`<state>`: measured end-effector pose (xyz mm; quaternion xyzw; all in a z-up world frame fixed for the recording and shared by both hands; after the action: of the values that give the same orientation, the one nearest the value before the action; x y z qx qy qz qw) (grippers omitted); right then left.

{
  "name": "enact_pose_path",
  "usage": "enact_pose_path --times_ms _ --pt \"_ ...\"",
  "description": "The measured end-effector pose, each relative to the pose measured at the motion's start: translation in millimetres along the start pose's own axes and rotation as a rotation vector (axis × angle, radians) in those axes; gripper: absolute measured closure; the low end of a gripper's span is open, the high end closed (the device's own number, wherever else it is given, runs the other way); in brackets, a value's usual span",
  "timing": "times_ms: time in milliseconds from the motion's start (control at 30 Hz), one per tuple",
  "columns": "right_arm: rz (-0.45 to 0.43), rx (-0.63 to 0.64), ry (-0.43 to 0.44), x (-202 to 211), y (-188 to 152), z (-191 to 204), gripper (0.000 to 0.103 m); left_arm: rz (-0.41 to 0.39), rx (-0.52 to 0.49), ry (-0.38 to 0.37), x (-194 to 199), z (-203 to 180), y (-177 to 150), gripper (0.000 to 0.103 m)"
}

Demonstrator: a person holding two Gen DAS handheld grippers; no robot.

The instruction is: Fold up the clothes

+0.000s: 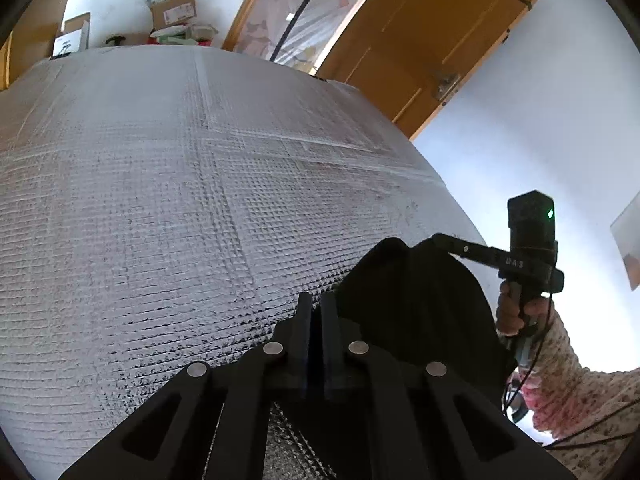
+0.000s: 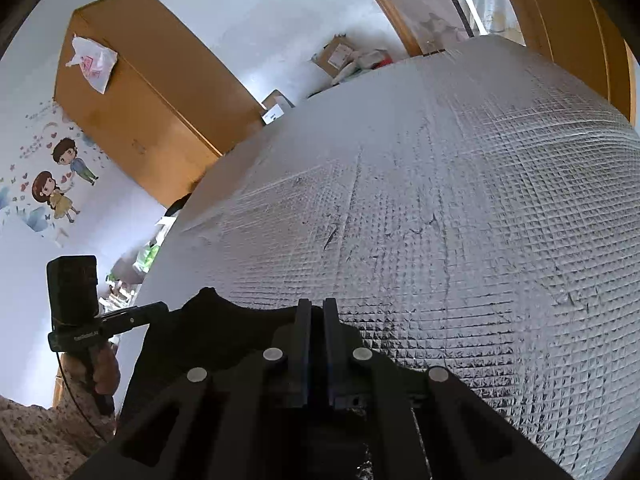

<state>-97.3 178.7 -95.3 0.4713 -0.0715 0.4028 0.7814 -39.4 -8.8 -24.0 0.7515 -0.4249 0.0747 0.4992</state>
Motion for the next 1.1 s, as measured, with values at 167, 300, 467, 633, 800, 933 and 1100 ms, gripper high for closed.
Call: enact_pose_path --times_ms 167,300,467,633,800,933,1100 --pt "0.016 -0.018 -0.027 -4.4 -3.5 -4.7 0.095 0.003 0.086 0.053 -1.0 20.1 -4.1 0.101" --pt "-0.012 -0.039 -0.062 4.1 -1.3 -8.4 0.089 -0.029 0.106 0.061 3.3 21.5 -2.1 0.101" --pt "-0.060 0.003 -0.104 25.4 0.9 -0.1 0.089 -0.093 0.093 0.066 21.7 16.8 7.6 0.100" --pt "-0.083 0.134 -0.086 45.0 -3.0 34.6 0.089 -0.111 0.084 0.051 37.1 1.3 3.8 0.091" --pt "-0.058 0.314 -0.069 55.5 -35.2 72.6 0.089 -0.097 0.025 0.015 44.1 -32.3 -13.7 0.088" --pt "-0.025 0.325 -0.106 51.5 -60.8 68.5 0.089 -0.045 0.009 0.004 36.2 -37.8 -31.9 0.088" --pt "-0.070 0.259 -0.124 75.4 -71.9 49.0 0.089 -0.016 0.036 0.007 35.1 -30.9 -48.9 0.088"
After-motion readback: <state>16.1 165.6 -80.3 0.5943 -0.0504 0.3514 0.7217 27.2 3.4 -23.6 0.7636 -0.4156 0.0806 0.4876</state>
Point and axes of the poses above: each gripper's, at about its wrist camera, not at the fingertips, and x roughly against the way its jaws point, z to its left, y to its top, the point moved 7 cm from there along -x, roughly the way its jaws point, and after that the axes turned 13 degrees about -z, right-handed, at the moved point
